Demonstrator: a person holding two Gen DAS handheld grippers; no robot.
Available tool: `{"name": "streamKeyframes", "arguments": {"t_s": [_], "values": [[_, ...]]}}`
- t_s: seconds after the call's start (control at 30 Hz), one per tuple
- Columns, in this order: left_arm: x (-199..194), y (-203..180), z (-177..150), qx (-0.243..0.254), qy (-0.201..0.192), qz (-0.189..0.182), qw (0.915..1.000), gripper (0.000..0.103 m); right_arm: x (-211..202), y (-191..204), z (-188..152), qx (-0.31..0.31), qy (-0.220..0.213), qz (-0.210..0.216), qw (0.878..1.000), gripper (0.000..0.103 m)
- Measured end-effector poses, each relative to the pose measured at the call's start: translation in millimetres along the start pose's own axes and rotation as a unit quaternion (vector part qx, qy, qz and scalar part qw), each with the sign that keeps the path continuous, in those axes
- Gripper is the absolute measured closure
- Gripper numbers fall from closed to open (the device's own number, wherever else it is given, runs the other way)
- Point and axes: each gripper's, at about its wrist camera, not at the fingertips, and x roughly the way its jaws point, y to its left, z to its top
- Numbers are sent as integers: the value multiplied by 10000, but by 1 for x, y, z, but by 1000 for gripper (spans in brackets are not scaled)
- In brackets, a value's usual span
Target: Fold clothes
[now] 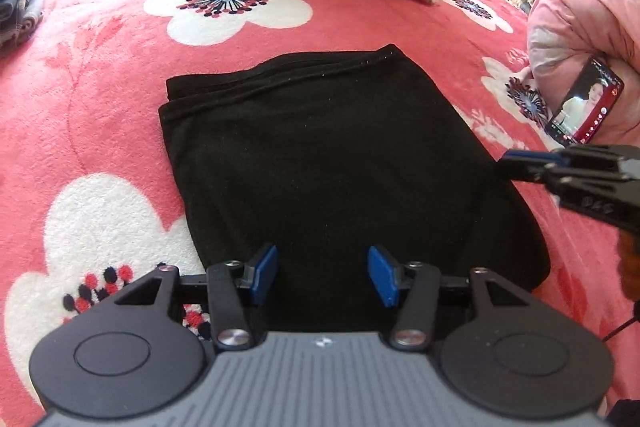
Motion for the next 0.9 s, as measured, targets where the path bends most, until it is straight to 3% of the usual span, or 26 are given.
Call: {"name": "streamKeyframes", "arguments": {"t_s": [0.13,0.2,0.33,0.47,0.6,0.73,0.9], "values": [[-3,-3,-2,16,14,53,10000,51,-17,15,-4,-83,-179,588,9981,91],[-3,-5,-3,29,25,96,9999,51,-18,26,-15,-238,-67,736,9970,92],[-7,-7,-4,85,-1,149,9999,51,-5,23,-31,-280,335,279,9987,97],[-10,-9,-4,88,-24,191,9998,51,-18,15,-22,-110,81,-41,9999,95],[-9,-11,-4,85,7,201,9998,51,-29,23,-17,-246,-88,314,9992,95],[-7,-15,-5,114,77,240,9996,51,-25,31,-31,-367,185,426,9982,96],[-6,-15,-7,111,121,271,9995,51,-23,13,-38,62,383,-25,9992,98]]}}
